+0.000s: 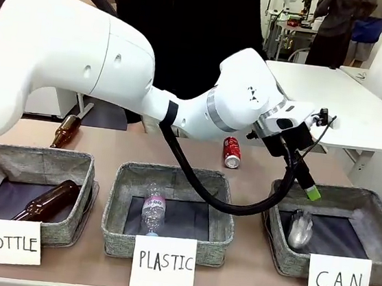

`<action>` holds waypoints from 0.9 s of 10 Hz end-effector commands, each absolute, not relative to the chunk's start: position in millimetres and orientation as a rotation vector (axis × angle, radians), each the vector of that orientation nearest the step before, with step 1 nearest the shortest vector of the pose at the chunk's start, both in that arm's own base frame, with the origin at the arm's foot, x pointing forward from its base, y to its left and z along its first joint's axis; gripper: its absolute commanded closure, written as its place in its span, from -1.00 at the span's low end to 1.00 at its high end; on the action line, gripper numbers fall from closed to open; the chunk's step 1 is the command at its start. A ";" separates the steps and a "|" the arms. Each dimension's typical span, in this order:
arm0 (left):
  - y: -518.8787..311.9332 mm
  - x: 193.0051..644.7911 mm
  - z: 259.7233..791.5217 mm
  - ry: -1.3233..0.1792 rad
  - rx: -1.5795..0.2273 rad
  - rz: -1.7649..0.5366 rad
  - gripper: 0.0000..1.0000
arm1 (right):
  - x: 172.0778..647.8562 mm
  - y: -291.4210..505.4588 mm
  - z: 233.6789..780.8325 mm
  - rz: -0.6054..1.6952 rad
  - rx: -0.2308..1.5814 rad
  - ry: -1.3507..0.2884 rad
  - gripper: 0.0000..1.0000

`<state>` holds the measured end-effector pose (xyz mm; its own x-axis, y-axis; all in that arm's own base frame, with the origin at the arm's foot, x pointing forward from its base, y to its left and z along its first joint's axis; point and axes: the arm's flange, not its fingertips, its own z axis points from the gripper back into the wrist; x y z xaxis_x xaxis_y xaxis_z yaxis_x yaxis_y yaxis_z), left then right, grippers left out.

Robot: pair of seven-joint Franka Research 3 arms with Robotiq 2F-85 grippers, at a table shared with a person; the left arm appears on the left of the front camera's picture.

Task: Sort the can waste into the basket.
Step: Pick up the can waste from the table and place it in the right Fabric basket.

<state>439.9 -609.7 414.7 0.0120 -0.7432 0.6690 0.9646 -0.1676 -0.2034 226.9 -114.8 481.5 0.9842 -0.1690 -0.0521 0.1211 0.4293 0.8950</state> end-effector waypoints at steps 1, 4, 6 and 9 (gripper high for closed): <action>-592.2 438.2 422.9 -0.396 -0.782 -1.541 -1.00 | 228.7 -113.2 484.0 -0.198 1.115 -0.065 -1.00; -493.6 455.9 474.9 -0.277 -0.681 -1.376 -1.00 | 227.0 -114.7 481.5 -0.181 1.112 -0.048 -1.00; -376.0 455.4 515.9 -0.309 -0.644 -1.062 -1.00 | 242.0 -104.9 525.7 -0.086 1.159 -0.149 -1.00; -191.3 411.2 549.0 -0.478 -0.792 -0.645 -1.00 | 290.0 -23.4 562.0 0.099 1.165 -0.124 -1.00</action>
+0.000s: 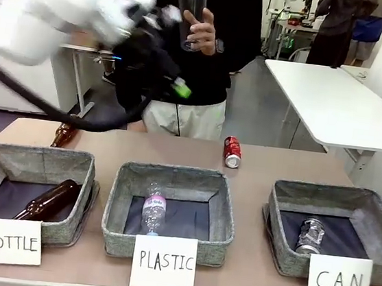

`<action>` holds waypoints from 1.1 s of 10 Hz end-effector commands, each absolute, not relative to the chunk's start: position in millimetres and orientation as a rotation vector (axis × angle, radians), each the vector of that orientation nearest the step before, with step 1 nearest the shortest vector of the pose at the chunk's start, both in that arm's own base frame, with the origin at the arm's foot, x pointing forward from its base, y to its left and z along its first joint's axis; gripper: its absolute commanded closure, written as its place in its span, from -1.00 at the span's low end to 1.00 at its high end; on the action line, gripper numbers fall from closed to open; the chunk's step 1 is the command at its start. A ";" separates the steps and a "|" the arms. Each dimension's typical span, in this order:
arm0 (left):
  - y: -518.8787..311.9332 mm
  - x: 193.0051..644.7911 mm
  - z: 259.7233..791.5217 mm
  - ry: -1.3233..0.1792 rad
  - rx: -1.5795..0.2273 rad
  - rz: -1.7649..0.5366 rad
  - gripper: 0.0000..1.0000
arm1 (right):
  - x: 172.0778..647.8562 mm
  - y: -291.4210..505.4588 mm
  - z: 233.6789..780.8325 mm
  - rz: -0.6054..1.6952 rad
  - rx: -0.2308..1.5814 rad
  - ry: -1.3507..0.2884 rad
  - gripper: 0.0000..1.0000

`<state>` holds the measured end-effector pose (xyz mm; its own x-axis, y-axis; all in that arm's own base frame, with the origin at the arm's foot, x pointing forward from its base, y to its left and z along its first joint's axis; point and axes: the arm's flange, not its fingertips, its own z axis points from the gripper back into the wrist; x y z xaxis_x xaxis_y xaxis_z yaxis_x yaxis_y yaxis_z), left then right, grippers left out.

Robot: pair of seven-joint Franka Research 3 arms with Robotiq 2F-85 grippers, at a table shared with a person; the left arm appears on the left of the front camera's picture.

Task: Sort the can waste into the basket.
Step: Pick up the can waste from the table and place it in the right Fabric basket.

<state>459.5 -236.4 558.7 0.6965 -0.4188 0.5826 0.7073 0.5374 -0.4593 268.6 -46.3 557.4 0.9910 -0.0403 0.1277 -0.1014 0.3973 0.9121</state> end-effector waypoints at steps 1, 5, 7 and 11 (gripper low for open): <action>-125.3 388.6 549.7 -0.496 -0.921 -0.547 -1.00 | 301.5 12.1 574.8 0.162 1.186 -0.090 -1.00; 57.6 362.9 500.8 -0.604 -1.368 -0.332 -1.00 | 313.4 77.4 602.8 0.190 1.283 -0.032 -1.00; -3.9 345.4 537.9 -0.583 -1.196 -0.414 -1.00 | 303.6 76.9 593.6 0.278 1.241 -0.035 -1.00; -3.9 345.4 537.9 -0.583 -1.196 -0.414 -1.00 | 303.6 76.9 593.6 0.278 1.241 -0.035 -1.00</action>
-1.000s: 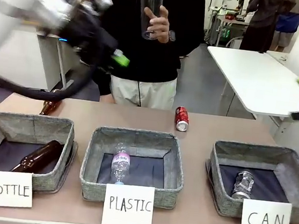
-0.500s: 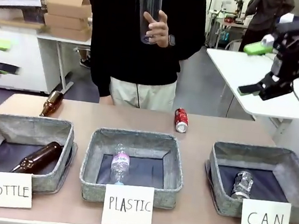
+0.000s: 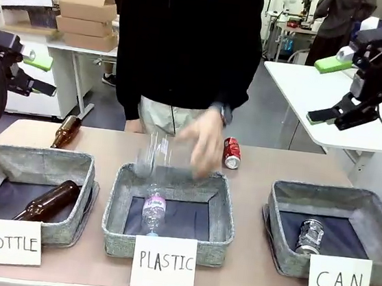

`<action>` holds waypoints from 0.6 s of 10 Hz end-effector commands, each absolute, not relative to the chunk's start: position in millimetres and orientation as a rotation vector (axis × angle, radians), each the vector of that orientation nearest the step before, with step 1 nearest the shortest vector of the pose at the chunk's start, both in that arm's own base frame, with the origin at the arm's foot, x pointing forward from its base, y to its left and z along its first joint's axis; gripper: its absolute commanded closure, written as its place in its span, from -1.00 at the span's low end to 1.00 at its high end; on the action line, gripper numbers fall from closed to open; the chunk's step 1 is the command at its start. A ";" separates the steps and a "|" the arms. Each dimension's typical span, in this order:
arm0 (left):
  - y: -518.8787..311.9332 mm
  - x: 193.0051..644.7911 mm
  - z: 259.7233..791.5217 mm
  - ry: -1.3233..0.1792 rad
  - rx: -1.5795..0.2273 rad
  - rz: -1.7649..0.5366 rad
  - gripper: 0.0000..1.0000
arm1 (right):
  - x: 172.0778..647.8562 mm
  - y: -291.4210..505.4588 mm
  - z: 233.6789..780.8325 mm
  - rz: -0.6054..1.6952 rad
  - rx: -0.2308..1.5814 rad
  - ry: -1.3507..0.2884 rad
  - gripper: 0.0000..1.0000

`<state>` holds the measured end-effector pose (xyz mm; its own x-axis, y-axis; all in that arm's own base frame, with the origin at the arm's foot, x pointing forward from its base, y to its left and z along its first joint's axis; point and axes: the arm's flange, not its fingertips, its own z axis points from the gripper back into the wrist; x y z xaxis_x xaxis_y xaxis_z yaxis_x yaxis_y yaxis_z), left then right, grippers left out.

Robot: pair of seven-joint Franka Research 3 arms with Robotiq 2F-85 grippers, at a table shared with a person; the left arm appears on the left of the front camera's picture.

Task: Sort the can waste into the basket.
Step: Pick up the can waste from the table and place it in the right Fabric basket.

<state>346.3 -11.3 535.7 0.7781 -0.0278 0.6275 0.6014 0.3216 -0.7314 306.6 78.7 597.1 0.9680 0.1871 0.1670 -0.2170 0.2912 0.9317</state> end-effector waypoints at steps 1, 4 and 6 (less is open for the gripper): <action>-3.9 345.4 537.9 -0.583 -1.196 -0.414 -1.00 | 303.6 76.9 593.6 0.278 1.241 -0.035 -1.00; -3.9 345.4 537.9 -0.583 -1.196 -0.414 -1.00 | 303.6 76.9 593.6 0.278 1.241 -0.035 -1.00; -3.9 345.4 537.9 -0.583 -1.196 -0.414 -1.00 | 306.6 78.7 597.0 0.269 1.246 -0.027 -1.00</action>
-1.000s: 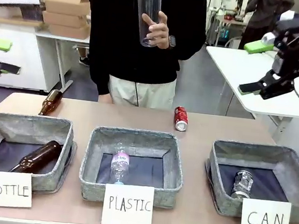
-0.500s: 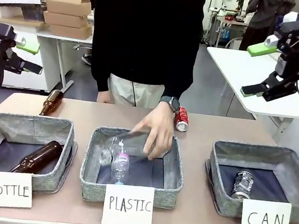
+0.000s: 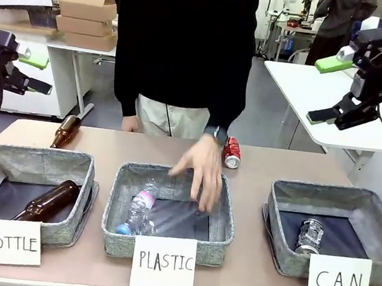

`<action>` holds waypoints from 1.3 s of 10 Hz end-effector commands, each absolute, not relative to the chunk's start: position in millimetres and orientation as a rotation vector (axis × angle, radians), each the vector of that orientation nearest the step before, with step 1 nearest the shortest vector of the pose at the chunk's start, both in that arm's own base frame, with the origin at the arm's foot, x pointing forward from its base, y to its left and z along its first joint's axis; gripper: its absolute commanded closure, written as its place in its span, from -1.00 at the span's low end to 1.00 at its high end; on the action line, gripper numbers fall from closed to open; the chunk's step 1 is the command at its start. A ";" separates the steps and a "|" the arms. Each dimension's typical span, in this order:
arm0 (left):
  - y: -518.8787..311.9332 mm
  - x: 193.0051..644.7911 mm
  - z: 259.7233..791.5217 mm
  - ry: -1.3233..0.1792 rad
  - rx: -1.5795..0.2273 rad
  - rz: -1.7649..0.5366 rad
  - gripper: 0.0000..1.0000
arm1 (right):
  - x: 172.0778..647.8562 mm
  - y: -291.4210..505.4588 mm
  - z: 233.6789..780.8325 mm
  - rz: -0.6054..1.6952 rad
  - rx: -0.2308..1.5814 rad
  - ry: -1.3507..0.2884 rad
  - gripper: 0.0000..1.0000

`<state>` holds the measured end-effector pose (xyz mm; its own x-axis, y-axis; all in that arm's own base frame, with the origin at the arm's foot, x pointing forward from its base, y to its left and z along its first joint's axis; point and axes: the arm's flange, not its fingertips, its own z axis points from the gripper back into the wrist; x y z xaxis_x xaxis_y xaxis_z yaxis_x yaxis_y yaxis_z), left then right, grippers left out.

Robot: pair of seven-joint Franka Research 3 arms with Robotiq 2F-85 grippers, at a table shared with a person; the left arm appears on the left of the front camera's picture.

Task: Sort the can waste into the basket.
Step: Pick up the can waste from the table and place it in the right Fabric basket.

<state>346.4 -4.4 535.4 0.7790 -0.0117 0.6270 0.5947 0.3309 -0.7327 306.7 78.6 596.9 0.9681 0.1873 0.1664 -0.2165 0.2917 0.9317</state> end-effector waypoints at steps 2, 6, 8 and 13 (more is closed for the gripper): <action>-3.9 345.4 537.9 -0.583 -1.196 -0.414 -1.00 | 362.3 104.6 606.3 0.057 0.574 -0.300 -1.00; -3.9 345.4 537.9 -0.583 -1.196 -0.414 -1.00 | 373.9 119.8 601.8 0.101 0.380 -0.178 -1.00; -3.9 345.4 537.9 -0.583 -1.196 -0.414 -1.00 | 388.5 111.9 602.9 0.220 0.503 -0.352 -1.00; -3.9 345.4 537.9 -0.583 -1.196 -0.414 -1.00 | 542.1 191.6 583.7 0.004 0.245 -0.160 -1.00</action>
<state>346.4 -4.0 534.4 0.7804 -0.0106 0.6252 0.5928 0.3307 -0.7343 492.5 165.2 568.5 0.9747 -0.0010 0.2236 -0.0647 0.9559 0.2863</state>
